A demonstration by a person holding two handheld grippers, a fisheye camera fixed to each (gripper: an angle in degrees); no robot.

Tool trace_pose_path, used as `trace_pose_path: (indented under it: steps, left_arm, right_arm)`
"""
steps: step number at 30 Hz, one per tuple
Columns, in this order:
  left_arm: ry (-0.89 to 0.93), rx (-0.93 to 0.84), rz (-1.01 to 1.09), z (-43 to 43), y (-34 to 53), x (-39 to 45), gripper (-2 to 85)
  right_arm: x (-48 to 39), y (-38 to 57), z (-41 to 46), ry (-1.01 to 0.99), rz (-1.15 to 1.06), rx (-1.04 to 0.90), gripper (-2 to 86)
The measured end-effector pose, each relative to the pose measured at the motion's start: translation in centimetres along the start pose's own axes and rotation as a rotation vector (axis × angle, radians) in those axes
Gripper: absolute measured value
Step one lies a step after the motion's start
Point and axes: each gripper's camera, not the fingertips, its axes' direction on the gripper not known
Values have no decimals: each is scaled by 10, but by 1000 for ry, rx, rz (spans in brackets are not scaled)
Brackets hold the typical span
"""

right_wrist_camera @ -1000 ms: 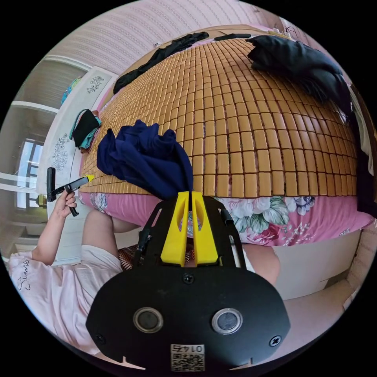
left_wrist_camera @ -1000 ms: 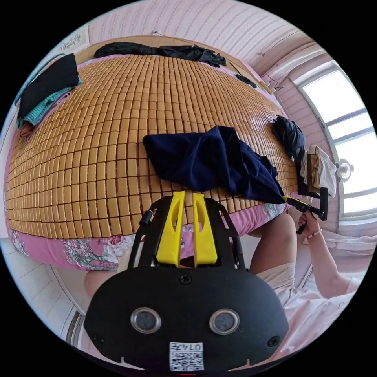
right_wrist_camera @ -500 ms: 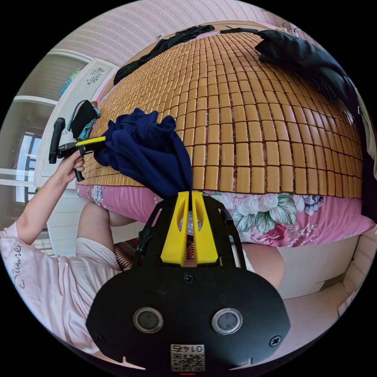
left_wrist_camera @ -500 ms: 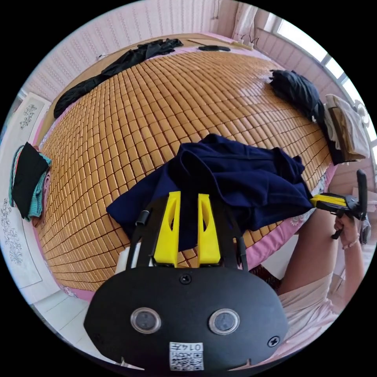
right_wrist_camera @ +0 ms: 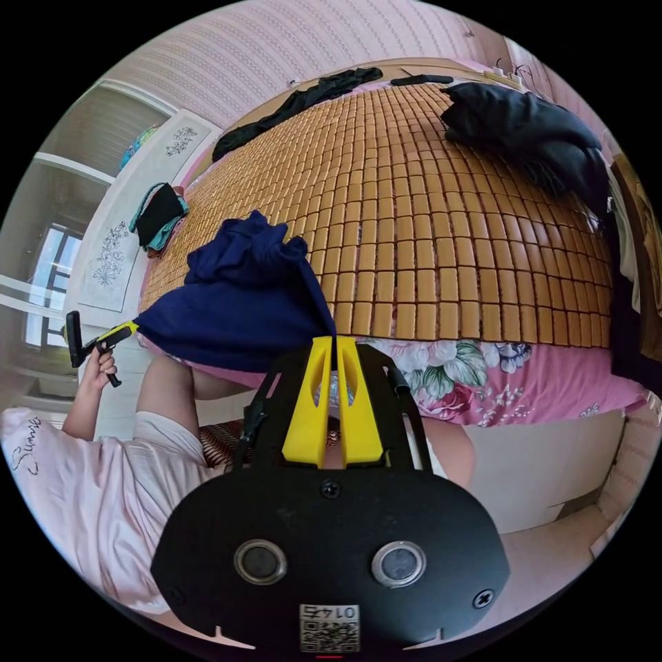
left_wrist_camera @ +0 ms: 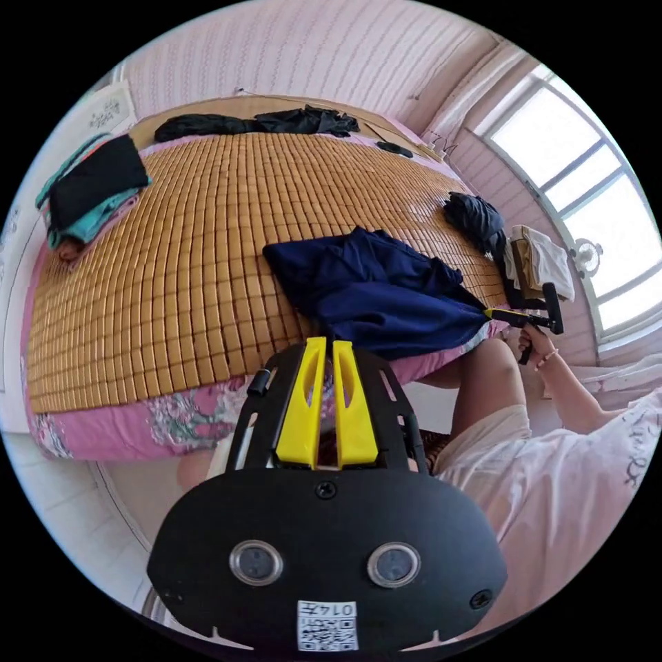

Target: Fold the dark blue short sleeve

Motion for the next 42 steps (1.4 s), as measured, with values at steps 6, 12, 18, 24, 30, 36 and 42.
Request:
trace_pose_path:
  steps: [6, 12, 18, 24, 30, 36, 42]
  left_arm:
    - [97, 160, -105, -56, 74, -8, -10]
    - [150, 503, 4, -163, 79, 5, -10]
    - [153, 923, 195, -319, 102, 41, -10]
    - [226, 1134, 287, -415, 163, 56, -10]
    - [243, 1288, 373, -475, 229, 73, -10]
    - [257, 1404, 477, -525, 263, 83, -10]
    - [194, 1227, 298, -502, 189, 55, -10]
  right_arm:
    - [-19, 60, -33, -178, 4, 135, 2]
    - [-66, 85, -118, -320, -165, 450, 2]
    - [-136, 133, -245, -435, -457, 926, 2]
    - [-181, 205, -326, -421, -611, 1166, 2]
    - [-217, 268, -369, -448, -762, 1308, 1]
    - [-251, 289, -398, -455, -850, 1386, 2]
    - [-275, 192, -355, -204, -681, 1034, 1]
